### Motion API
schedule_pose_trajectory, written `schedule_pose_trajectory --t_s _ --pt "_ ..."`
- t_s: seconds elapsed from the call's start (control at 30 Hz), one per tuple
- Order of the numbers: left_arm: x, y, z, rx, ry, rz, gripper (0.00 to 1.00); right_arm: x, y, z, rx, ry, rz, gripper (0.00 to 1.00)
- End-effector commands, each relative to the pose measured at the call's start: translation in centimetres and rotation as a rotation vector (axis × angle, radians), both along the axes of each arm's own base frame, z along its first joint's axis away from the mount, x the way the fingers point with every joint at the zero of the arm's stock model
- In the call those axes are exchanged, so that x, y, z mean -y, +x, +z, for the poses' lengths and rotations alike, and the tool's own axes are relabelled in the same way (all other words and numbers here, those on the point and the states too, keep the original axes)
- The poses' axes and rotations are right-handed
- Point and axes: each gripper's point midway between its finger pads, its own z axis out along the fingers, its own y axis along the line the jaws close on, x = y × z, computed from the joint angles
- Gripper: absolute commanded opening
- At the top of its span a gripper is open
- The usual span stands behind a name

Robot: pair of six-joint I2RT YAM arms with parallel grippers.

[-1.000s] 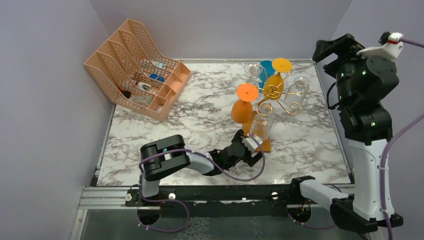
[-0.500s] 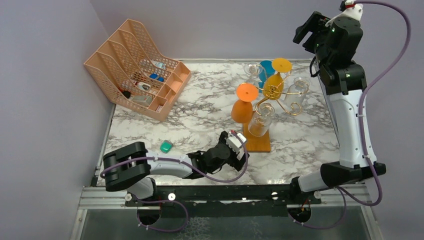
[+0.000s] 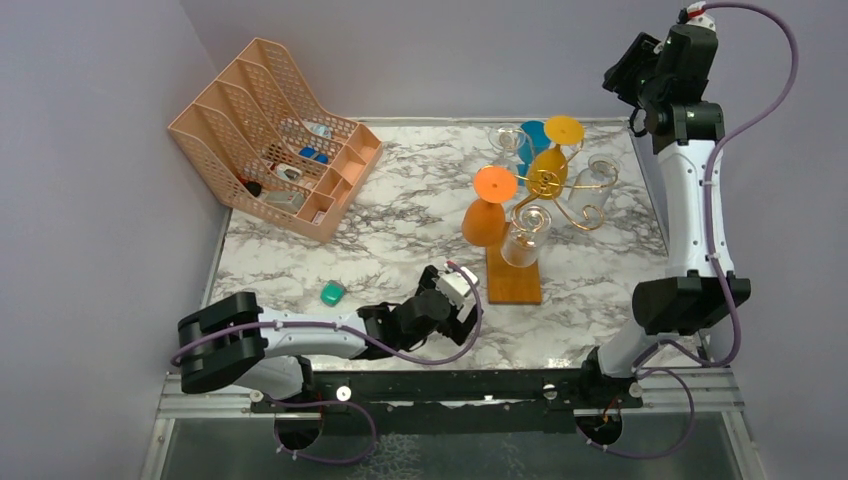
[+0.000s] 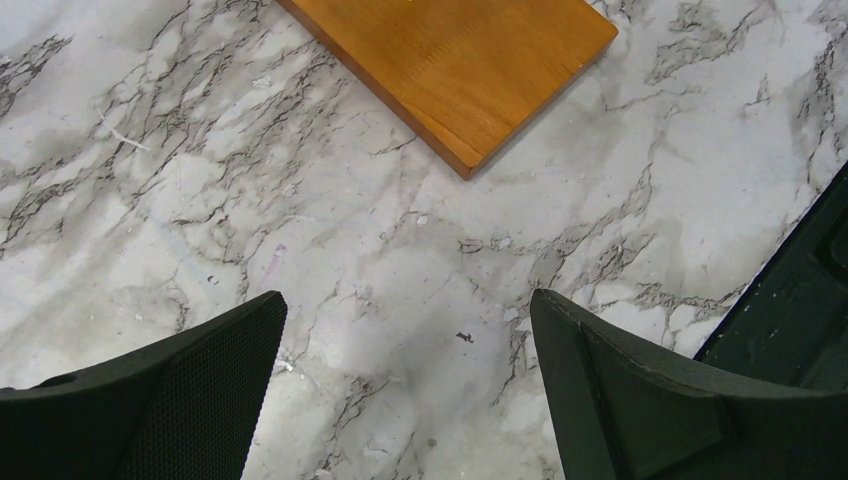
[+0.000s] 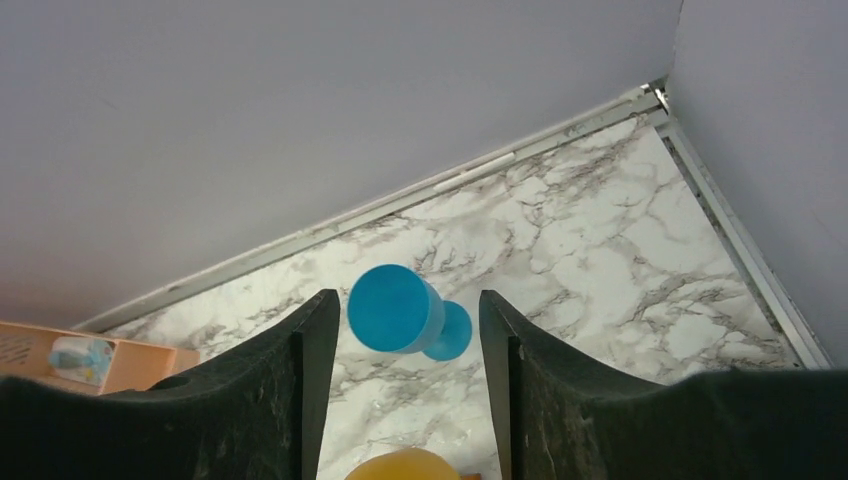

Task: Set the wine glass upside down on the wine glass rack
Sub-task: Pick up the wine glass at the center of the board.

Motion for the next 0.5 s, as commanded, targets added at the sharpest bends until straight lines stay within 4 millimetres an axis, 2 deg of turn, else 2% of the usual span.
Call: schedule_pose_trajectory --t_s 0.0,0.13,0.3,0.47 --pt "-1.7 -0.2 1.1 -0.015 0.016 0.043 0.98 0.0 1.3 -2.7 -0.097 0.03 0.088 0.52" --pt "-3.3 -0.3 2.5 -0.023 0.004 0.089 0.98 0.2 2.6 -5.9 -0.167 0.02 0.123 0.46" --pt "-5.0 -0.4 4.0 -0.033 -0.008 0.133 0.98 0.4 4.4 -9.6 -0.24 0.072 0.181 0.49" --pt "-5.8 -0.2 5.2 -0.037 0.012 0.162 0.98 -0.2 6.1 -12.8 -0.302 0.116 0.24 0.52"
